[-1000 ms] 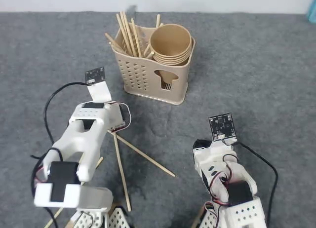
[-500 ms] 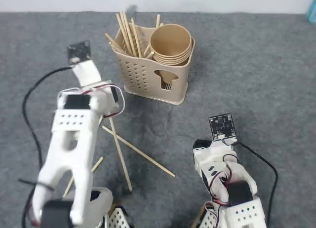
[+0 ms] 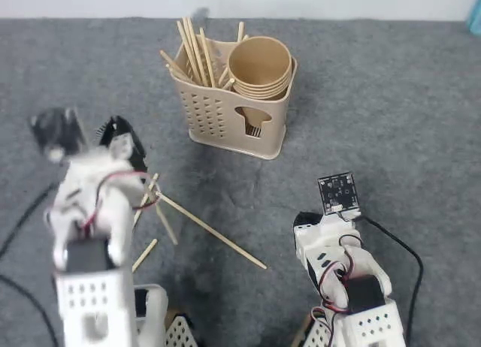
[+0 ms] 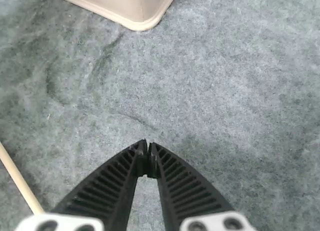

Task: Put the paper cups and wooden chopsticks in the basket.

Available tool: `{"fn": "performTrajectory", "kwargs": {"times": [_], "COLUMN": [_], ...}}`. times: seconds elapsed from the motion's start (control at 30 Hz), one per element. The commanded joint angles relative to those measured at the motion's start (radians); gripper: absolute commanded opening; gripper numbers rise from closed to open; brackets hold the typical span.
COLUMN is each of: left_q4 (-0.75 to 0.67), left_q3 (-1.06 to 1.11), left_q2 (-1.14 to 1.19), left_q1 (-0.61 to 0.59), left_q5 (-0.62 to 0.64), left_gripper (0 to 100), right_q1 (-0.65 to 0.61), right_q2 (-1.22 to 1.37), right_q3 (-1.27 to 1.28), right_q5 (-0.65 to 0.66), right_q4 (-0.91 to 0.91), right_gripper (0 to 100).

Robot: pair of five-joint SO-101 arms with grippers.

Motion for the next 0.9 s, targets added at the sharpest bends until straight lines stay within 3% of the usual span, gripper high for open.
{"fn": "performTrajectory", "kwargs": {"times": [0.0,0.13,0.27,0.37,0.63,0.87], "left_q4": [-0.052,-0.074,-0.210,-0.374,-0.895,-0.902], "left_q3": [0.007,-0.113,-0.265,-0.377,-0.587,-0.816], "left_q2": [-0.227,-0.256,-0.123,0.034,0.407,0.674], "left_q1": [0.000,0.002,0.002,0.006,0.155,0.229], "left_q5": [-0.017,-0.018,-0.018,-0.015,-0.017,-0.018], "left_gripper": [1,1,1,1,1,1], "right_q1": [0.012,0.012,0.012,0.012,0.012,0.012], "right_q2": [-0.002,-0.002,-0.002,-0.001,0.002,0.004], "right_q3": [0.020,0.020,0.020,0.020,0.020,0.020], "right_q5": [0.018,0.018,0.018,0.018,0.018,0.018], "right_q4": [-0.010,-0.010,-0.010,-0.010,-0.013,-0.013], "right_gripper": [0.9,0.9,0.9,0.9,0.9,0.9]}}
